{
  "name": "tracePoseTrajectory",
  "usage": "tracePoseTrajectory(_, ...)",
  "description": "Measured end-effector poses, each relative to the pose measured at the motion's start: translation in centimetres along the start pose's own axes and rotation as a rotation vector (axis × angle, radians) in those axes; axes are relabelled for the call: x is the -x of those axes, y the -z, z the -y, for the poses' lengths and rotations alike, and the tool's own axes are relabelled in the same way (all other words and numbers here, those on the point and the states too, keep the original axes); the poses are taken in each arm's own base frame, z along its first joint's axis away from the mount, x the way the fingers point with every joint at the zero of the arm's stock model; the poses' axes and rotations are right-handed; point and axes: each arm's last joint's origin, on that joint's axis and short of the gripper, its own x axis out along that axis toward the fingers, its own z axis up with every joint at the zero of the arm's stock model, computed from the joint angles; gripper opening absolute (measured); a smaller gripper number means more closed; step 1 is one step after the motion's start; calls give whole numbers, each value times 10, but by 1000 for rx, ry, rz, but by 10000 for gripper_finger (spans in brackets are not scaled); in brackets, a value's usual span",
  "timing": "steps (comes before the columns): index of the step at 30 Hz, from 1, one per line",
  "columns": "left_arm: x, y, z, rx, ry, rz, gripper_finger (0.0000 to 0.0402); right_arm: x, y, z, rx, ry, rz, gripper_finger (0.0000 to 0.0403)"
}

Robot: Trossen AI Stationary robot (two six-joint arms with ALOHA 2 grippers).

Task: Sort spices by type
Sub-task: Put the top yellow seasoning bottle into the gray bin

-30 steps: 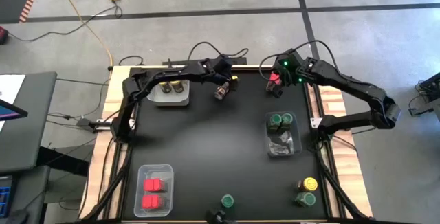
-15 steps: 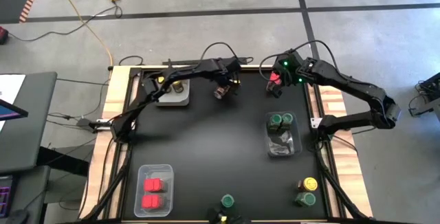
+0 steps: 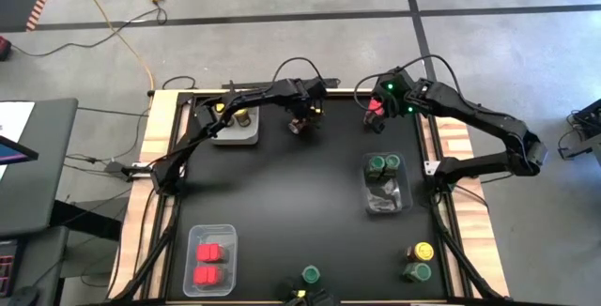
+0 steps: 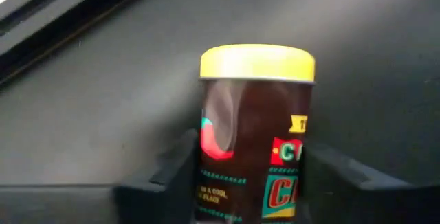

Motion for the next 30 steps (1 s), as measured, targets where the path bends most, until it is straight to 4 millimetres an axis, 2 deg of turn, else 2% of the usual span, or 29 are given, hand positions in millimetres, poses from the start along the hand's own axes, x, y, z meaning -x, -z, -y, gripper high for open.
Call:
tracePoseTrajectory(2, 2, 0, 0, -8, -5, -10, 160, 0, 0, 0, 0, 0, 0, 364)
tracePoseTrajectory(3, 3, -1, 0, -16, -4, -10, 154, 0, 0, 0, 0, 0, 0, 364)
tracePoseTrajectory(6, 13, -6, 4, -41, 49, 14, 153, 0, 0, 0, -7, 0, 0, 364)
tracePoseTrajectory(14, 64, -16, 8, -86, 127, 98, 153, 0, 0, 0, -50, 0, -1, 364)
tracePoseTrajectory(17, 97, -19, 7, -113, 158, 162, 153, 1, 0, 0, -77, 0, 1, 364)
tracePoseTrajectory(23, 179, -19, -6, -174, 217, 325, 153, 6, 1, -1, -135, -6, 16, 364)
tracePoseTrajectory(27, 236, -6, -23, -212, 234, 437, 153, 10, 1, -6, -165, -24, 42, 364)
tracePoseTrajectory(30, 264, 13, -40, -220, 226, 491, 153, 12, -3, -14, -181, -52, 82, 364)
